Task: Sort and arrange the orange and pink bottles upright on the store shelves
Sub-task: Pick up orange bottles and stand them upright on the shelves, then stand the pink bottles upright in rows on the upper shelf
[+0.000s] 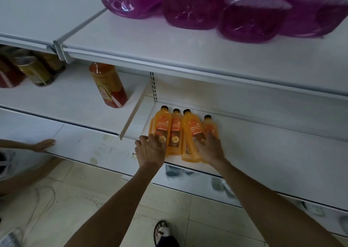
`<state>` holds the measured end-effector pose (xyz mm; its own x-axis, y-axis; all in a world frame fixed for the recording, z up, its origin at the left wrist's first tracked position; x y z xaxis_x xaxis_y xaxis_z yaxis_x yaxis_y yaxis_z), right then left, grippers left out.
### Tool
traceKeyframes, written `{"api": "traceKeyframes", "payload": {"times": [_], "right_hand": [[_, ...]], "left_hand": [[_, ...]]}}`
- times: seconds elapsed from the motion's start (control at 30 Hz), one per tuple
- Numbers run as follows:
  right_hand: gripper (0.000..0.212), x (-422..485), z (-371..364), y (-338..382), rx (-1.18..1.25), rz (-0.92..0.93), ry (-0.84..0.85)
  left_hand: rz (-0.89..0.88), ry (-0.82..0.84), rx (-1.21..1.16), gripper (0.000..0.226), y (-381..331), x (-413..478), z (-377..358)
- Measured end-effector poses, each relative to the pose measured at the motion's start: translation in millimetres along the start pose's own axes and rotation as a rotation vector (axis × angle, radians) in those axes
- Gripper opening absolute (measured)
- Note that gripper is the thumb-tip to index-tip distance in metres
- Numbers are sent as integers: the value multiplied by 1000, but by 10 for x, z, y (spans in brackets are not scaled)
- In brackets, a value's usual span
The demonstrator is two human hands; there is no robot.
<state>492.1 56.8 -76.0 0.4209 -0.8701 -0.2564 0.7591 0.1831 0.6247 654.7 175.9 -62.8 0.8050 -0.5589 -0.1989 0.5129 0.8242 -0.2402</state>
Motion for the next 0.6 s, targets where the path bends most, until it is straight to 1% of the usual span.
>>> {"api": "traceKeyframes", "payload": {"times": [0.1, 0.17, 0.27, 0.3, 0.37, 0.43, 0.6], "right_hand": [[76, -121, 185, -33, -43, 19, -2], [72, -233, 365, 22, -51, 63, -19], [59, -453, 715, 213, -94, 180, -76], [59, -538, 832, 276, -119, 206, -83], [65, -712, 1074, 377, -151, 251, -102], [68, -894, 1307, 449, -151, 306, -133], [61, -1346, 1799, 533, -134, 352, -220]], "left_hand": [[-74, -66, -6, 53, -85, -178, 177], [-98, -42, -68, 51, -118, -296, 298], [-219, 10, -207, 40, -242, -576, 544], [-252, 13, -235, 36, -292, -687, 639], [-271, -7, -240, 31, -387, -892, 829], [-280, -39, -223, 32, -478, -1089, 1010], [-407, -123, -268, 31, -656, -1528, 1443]]}}
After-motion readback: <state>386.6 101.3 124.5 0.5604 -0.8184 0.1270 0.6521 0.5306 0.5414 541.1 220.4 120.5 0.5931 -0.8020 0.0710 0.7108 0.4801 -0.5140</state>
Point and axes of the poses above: each hand's wrist, its own x-axis towards the middle knuckle, its own z-axis out of the back of the hand, y = z × x, the point moved 5 cm from there along x, towards the middle knuckle, and after that the axes turned 8 degrees about z, right-handed, at the moved point
